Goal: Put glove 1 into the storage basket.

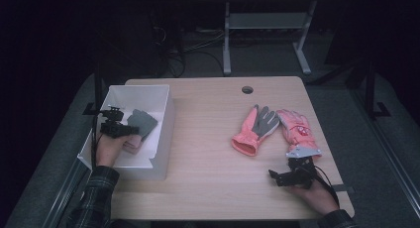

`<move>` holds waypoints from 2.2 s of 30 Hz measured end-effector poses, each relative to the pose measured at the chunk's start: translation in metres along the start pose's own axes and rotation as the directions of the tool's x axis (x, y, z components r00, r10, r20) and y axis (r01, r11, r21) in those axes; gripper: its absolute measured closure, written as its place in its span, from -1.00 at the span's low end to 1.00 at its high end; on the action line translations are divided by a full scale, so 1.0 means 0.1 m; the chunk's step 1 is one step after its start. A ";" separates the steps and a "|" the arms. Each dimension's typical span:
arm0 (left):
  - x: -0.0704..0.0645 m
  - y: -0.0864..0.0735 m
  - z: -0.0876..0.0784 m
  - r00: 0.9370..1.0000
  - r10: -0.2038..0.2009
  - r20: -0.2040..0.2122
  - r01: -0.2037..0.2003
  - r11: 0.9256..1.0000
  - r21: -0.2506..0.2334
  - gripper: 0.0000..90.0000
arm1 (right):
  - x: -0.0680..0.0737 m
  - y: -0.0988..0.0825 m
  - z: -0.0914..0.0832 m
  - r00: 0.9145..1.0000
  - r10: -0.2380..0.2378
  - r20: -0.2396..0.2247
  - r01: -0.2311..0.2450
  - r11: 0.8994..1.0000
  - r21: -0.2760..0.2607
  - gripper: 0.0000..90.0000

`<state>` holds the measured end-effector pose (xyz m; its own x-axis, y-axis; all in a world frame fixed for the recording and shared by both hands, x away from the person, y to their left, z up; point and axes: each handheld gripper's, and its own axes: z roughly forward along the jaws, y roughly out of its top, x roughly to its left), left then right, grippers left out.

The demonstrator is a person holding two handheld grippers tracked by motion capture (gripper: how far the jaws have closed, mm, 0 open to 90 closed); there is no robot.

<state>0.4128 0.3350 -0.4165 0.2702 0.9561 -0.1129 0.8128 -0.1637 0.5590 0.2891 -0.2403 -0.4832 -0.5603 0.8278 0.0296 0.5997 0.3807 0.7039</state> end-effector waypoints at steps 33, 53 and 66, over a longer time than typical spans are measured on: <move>-0.33 0.42 -0.68 0.986 0.126 0.109 -0.108 0.982 -0.154 -0.68 | 0.00 0.00 0.00 1.000 0.001 0.000 -0.001 1.000 0.001 -0.97; -1.20 0.64 -0.93 0.898 0.351 0.267 -0.273 0.918 -0.289 -0.69 | 0.00 0.00 0.00 1.000 0.000 0.001 0.000 1.000 0.000 -0.97; -1.84 0.47 -0.82 0.819 0.454 0.352 -0.347 0.879 -0.326 -0.69 | 0.00 0.00 0.00 1.000 0.001 0.001 -0.001 1.000 0.000 -0.97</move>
<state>0.3590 0.1708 -0.3025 0.7717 0.6229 -0.1282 0.4530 -0.3970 0.7982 0.2891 -0.2402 -0.4831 -0.5594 0.8284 0.0297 0.6002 0.3801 0.7037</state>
